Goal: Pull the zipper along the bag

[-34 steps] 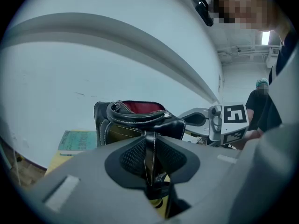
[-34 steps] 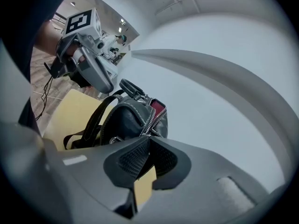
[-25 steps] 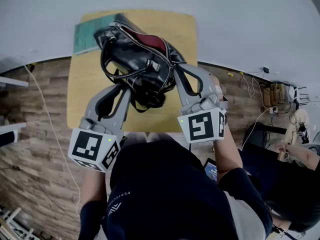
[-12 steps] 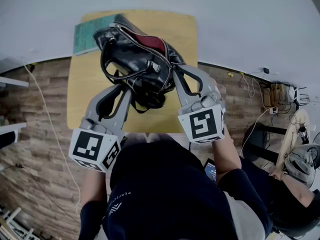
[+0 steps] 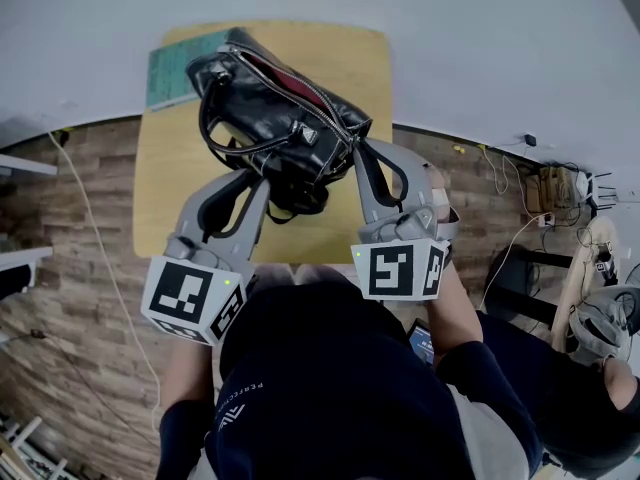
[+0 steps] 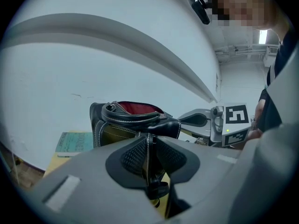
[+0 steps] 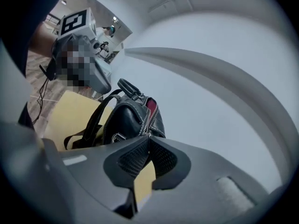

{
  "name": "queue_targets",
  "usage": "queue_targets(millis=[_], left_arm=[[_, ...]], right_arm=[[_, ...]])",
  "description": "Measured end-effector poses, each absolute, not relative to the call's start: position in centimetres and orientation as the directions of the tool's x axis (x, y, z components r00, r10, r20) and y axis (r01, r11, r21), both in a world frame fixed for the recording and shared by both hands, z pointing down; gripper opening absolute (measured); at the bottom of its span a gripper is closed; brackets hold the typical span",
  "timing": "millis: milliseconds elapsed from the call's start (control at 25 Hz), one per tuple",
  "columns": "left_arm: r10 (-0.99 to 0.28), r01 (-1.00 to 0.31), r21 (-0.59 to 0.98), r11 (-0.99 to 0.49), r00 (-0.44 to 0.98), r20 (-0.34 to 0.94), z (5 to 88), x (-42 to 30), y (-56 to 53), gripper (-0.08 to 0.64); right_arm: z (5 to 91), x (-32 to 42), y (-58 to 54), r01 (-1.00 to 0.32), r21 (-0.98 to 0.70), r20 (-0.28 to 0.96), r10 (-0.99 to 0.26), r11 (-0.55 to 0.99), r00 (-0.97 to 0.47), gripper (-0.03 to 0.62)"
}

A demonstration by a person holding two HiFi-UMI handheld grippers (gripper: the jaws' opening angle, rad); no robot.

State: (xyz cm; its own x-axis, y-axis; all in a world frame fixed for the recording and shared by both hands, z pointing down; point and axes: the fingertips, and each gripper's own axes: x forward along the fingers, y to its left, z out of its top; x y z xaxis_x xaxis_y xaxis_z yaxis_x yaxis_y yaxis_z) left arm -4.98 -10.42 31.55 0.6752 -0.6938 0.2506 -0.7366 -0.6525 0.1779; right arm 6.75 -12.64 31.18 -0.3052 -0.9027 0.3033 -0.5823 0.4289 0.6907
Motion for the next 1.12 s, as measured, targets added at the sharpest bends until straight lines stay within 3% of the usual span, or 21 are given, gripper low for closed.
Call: queue_targets(millis=[1120], left_arm=[[-0.674,-0.711,0.146,-0.688,0.701,0.235,30.6,-3.4,-9.1,0.083]], right_arm=[[29.4,4.9,-12.5,-0.359,0.868,0.223,-0.914,0.344,-0.338,0.014]])
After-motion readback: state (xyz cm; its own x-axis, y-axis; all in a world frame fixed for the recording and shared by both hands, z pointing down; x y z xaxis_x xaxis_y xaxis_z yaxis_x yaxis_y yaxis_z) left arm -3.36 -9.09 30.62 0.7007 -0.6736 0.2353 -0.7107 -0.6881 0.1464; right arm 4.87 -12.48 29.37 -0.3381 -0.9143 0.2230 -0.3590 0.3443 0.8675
